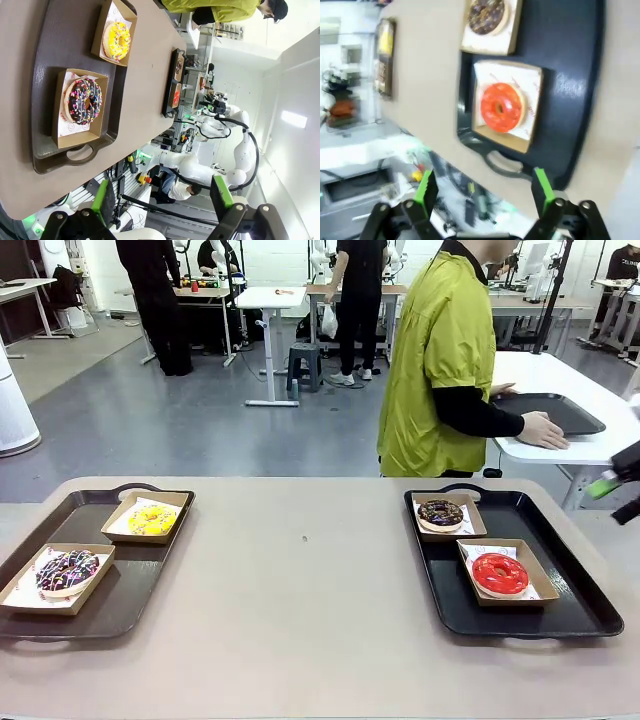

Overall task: Individually package the donuts and arrange them on the tray.
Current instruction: Place the picked Paper togo box on the Handle tray.

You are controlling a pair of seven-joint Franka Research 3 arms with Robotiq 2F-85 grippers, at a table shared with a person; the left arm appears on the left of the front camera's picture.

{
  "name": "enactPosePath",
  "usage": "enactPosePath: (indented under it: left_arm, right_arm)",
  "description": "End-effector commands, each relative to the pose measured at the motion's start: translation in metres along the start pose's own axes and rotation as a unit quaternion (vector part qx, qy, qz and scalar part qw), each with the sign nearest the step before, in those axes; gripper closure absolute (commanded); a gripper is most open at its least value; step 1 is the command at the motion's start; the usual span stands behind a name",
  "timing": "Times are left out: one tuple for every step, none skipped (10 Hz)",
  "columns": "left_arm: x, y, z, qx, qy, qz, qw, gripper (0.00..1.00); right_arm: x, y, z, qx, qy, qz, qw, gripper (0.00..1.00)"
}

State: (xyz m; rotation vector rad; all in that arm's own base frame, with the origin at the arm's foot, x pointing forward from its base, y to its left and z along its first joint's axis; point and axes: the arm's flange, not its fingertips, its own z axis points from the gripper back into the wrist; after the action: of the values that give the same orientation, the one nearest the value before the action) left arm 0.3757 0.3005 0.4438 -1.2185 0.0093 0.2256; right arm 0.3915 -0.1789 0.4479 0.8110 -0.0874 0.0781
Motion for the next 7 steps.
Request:
enactPosePath:
  left_arm:
    - [-0.002,-0.003,0.000,0.001,-0.001,0.004,1.000,0.00]
    - [-0.002,-0.003,0.000,0.001,-0.001,0.004,1.000,0.00]
    - [-0.002,-0.003,0.000,0.001,-0.001,0.004,1.000,0.00]
    - [-0.002,-0.003,0.000,0.001,-0.001,0.004,1.000,0.00]
    - [-0.002,-0.003,0.000,0.001,-0.001,0.004,1.000,0.00]
    - [-0.002,-0.003,0.000,0.001,-0.001,0.004,1.000,0.00]
    - [-0.002,-0.003,0.000,0.001,-0.001,0.004,1.000,0.00]
  right_arm:
    - [0.000,-0.058,0.028,0.113,-0.036,-0.046,0.992,0.03]
    - [-0.010,-0.084,0.038,0.148,-0.053,-0.056,0.986,0.03]
    - [-0.019,-0.112,0.040,0.179,-0.066,-0.066,0.979,0.03]
    - [-0.025,-0.132,0.039,0.208,-0.067,-0.068,0.973,0.03]
    - [-0.029,-0.144,0.037,0.229,-0.063,-0.065,0.969,0.03]
    - [-0.029,-0.149,0.035,0.235,-0.074,-0.050,0.968,0.03]
    - [-0.028,-0.148,0.034,0.235,-0.089,-0.037,0.967,0.03]
